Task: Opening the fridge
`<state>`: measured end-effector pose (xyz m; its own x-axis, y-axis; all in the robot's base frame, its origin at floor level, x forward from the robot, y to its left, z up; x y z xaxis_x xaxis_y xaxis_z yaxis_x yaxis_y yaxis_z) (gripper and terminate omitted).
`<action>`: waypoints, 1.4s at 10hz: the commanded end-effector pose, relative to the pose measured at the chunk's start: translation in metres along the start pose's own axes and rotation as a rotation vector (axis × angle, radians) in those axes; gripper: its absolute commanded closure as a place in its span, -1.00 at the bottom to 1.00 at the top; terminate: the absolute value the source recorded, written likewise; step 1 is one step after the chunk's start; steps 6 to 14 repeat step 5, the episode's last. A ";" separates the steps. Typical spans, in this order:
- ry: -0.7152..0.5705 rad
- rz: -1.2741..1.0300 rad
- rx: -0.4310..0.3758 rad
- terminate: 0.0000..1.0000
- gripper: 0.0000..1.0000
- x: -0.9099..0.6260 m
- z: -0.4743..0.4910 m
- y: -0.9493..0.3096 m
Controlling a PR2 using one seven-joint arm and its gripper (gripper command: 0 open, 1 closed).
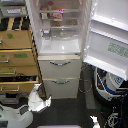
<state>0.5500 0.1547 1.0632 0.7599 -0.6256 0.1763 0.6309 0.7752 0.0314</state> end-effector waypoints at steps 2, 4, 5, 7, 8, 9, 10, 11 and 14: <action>-0.064 0.429 0.083 -1.00 -1.00 -0.234 -0.105 0.107; -0.084 0.471 0.004 -1.00 -1.00 -0.242 -0.125 0.101; -0.061 0.472 0.021 1.00 -1.00 -0.240 -0.135 0.100; -0.061 0.472 0.021 1.00 -1.00 -0.240 -0.135 0.100; -0.061 0.472 0.021 1.00 -1.00 -0.240 -0.135 0.100; -0.061 0.472 0.021 1.00 -1.00 -0.240 -0.135 0.100; -0.061 0.472 0.021 1.00 -1.00 -0.240 -0.135 0.100; -0.061 0.472 0.021 1.00 -1.00 -0.240 -0.135 0.100; -0.061 0.472 0.021 1.00 -1.00 -0.240 -0.135 0.100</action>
